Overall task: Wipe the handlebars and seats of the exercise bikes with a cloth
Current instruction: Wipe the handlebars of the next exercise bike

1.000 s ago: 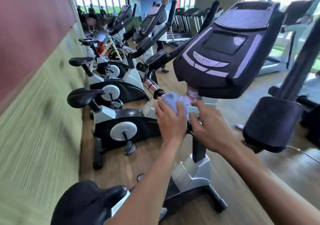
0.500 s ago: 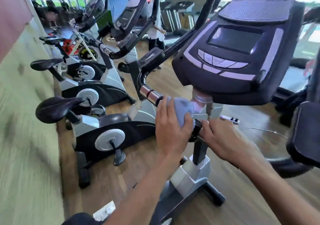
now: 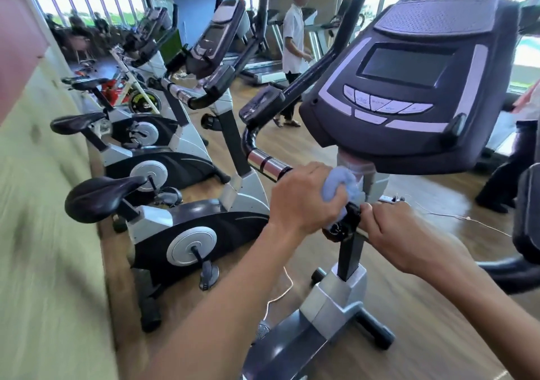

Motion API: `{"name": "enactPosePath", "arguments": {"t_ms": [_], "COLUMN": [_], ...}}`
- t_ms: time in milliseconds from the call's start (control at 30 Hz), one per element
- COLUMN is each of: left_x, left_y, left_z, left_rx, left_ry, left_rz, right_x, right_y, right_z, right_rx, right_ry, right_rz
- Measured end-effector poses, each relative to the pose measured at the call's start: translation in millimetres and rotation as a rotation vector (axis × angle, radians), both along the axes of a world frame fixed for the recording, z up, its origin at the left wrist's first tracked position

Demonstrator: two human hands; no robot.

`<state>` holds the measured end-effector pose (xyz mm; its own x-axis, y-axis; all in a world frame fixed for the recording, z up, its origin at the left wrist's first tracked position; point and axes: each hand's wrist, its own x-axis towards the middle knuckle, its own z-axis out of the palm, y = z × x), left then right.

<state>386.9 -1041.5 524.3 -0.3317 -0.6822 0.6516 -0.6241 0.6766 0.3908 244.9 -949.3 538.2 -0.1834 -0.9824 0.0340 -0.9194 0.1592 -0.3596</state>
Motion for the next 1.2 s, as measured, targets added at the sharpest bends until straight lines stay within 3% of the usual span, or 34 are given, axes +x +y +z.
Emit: {"name": "enactPosePath", "arguments": {"t_ms": [100,167,267,333,400,467,533,667,833,900,933,1033,1200], "left_x": [-6,-11,-4,-3,-12,-27,-42,-57,-48,-45,-47,-57,-35], "left_y": [-25,-15,18,15,-5,-19,-29,-30,-22,-25,-29,-37,-22], "left_z": [23,16,-18,-20,-1,22,43,53,43,49,51,57,53], "left_rx": [0.274,0.2,-0.059,-0.12,-0.065,0.153,0.293,0.302,0.217,0.273,0.288,0.304,0.207], "left_ry": [-0.087,-0.089,0.09,0.074,-0.108,-0.368,-0.511,-0.699,-0.719,-0.714,-0.746,-0.823,-0.715], "left_rz": [0.165,0.196,-0.003,-0.1,0.01,0.102,0.139,0.12,0.061,0.038,0.041,0.058,0.022], "right_x": [2,4,4,1,1,-2,-3,0,-14,-10,-11,-11,-7], "right_y": [4,6,3,1,-1,1,6,7,9,13,12,8,12], "right_z": [1,0,0,-1,-2,-3,0,15,4,-2,-9,-6,4], "right_rx": [-0.047,-0.02,-0.022,0.011,0.023,-0.013,-0.046,0.067,0.14,0.024,-0.066,-0.064,-0.023], "right_ry": [-0.057,-0.067,-0.003,0.037,0.098,0.123,0.174,0.214,0.287,0.15,0.176,0.264,0.183], "right_rz": [-0.076,-0.09,-0.003,0.027,0.037,0.045,0.056,0.016,0.072,0.057,0.07,0.063,0.071]}}
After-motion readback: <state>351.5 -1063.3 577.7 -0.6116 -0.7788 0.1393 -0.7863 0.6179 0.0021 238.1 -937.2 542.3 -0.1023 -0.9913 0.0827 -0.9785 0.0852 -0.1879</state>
